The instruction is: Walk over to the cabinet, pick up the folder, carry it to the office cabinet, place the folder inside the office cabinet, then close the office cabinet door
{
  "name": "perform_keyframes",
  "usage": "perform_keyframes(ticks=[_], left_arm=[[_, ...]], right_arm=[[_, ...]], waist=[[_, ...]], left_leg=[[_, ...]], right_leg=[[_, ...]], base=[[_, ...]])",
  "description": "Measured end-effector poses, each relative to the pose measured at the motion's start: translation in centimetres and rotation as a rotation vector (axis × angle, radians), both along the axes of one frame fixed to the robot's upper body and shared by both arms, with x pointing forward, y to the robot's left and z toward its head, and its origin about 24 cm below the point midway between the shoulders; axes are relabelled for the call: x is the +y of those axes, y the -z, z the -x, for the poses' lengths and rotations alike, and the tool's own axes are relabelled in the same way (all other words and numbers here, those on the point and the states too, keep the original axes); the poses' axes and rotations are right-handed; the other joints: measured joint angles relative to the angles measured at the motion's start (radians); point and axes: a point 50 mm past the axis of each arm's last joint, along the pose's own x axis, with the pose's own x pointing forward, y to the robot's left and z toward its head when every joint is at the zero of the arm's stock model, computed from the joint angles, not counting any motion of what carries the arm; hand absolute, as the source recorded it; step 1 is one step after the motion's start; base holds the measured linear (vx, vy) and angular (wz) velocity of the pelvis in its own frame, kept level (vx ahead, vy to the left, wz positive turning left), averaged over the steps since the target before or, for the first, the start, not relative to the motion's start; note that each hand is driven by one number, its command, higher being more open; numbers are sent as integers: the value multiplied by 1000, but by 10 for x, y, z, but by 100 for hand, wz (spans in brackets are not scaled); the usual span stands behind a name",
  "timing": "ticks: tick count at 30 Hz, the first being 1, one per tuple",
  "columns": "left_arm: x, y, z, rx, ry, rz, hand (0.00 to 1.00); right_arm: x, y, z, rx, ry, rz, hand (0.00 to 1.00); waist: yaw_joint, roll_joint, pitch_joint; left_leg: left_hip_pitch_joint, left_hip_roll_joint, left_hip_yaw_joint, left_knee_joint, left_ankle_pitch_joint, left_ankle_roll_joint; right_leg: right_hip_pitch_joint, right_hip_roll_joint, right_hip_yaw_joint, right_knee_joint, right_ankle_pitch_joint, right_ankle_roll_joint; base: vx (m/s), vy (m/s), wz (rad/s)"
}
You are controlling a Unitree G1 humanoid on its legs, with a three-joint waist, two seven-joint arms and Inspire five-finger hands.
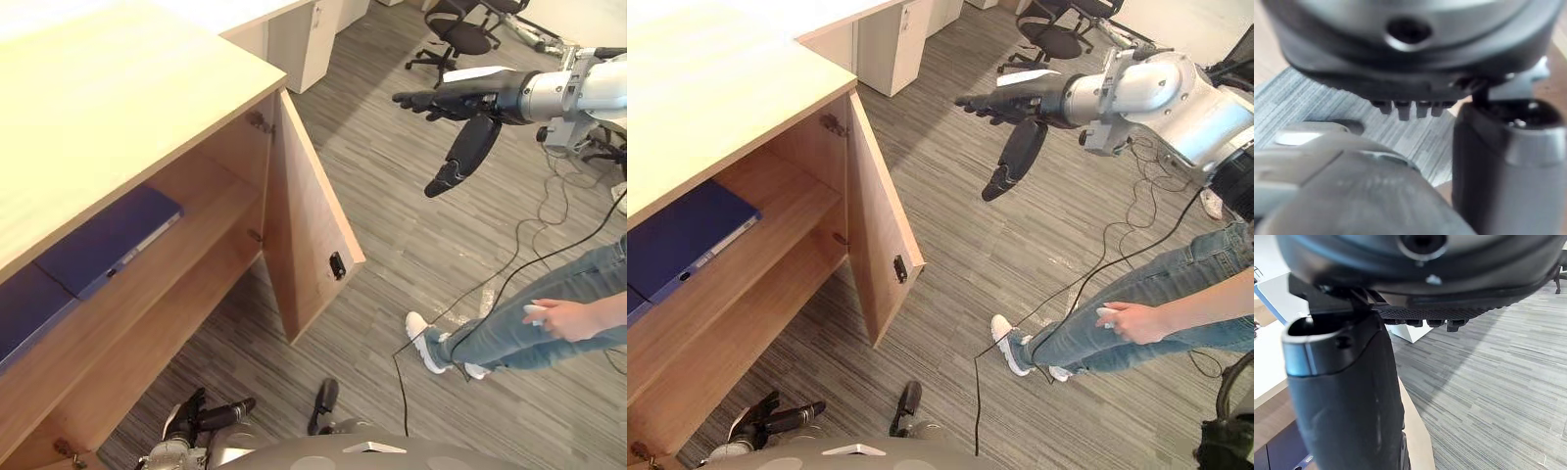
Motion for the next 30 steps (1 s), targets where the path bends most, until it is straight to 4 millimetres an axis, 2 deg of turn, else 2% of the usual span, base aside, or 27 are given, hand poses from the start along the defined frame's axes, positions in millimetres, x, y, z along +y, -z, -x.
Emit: perform_keyframes(ticks=[7,11,13,14,16,17,19,20,22,23,24,25,27,30], left_arm=[[0,0,0,-4,-23,1,100],[0,0,0,-4,-24,-1,100],[-1,0,0,-4,-26,2,100],[-1,0,0,-4,-24,2,100],[-5,1,-3,-7,-2,5,100],[-5,1,-3,-8,1,4,100],[-7,1,-5,-12,-9,8,100],[-10,2,-6,-16,-20,16,100],[-12,1,-10,-25,-20,18,100],[-14,2,-11,-28,-23,22,100],[-17,2,-12,-31,-29,30,100],[-17,2,-12,-32,-31,28,100],[-21,3,-12,-34,-36,34,100],[-23,3,-14,-38,-41,38,100]], right_arm=[[21,5,-5,12,-69,4,100],[20,-7,-5,-38,-72,-25,100],[2,-22,-14,-145,15,-55,100],[-4,-24,-18,-184,55,-65,100],[-31,-24,-31,-304,235,-98,100],[-36,-22,-34,-322,269,-105,100],[-49,-9,-40,-338,365,-126,100],[-55,4,-44,-324,415,-123,100],[-58,27,-49,-284,461,-116,100],[-56,45,-52,-249,475,-110,100],[-52,65,-54,-203,477,-105,100],[-48,75,-55,-180,473,-101,100],[-28,110,-59,-94,440,-95,100],[1,141,-61,-15,379,-127,100]], waist=[[7,-1,-1],[8,-1,-1],[12,0,0],[14,1,1],[37,10,3],[41,12,5],[49,21,11],[53,33,20],[60,54,32],[60,66,41],[60,76,47],[60,81,51],[58,96,61],[59,107,70]], left_leg=[[-4,-1,5,-1,1,-1],[-4,-2,3,-1,1,-1],[-2,-5,0,1,1,-1],[0,-6,0,2,1,-1],[10,-10,-3,4,0,1],[10,-11,-5,4,0,2],[7,-12,-11,10,-2,4],[4,-12,-18,25,-8,7],[-10,-12,-29,48,-20,7],[-18,-13,-34,60,-24,5],[-22,-15,-39,63,-25,4],[-23,-15,-41,65,-25,3],[-24,-14,-43,65,-25,3],[-24,-14,-46,62,-25,3]], right_leg=[[-11,2,5,0,2,-2],[-10,0,4,0,2,-2],[-6,-4,4,0,2,-2],[-4,-5,4,0,2,-2],[9,-9,4,0,3,-2],[10,-11,3,0,3,-2],[14,-14,-3,0,3,-1],[21,-16,-7,0,3,-1],[23,-21,-10,0,4,0],[23,-22,-12,0,4,1],[23,-26,-13,0,4,1],[23,-26,-13,0,4,1],[23,-27,-13,0,4,1],[23,-26,-15,0,4,1]], base=[[3,87,-3],[6,95,2],[-7,102,4],[-16,89,1],[-27,86,2],[-39,83,7],[-43,66,11],[-59,68,13],[-83,87,11],[-86,95,9],[-65,70,7],[-51,69,4],[-35,55,0],[-16,66,2]])
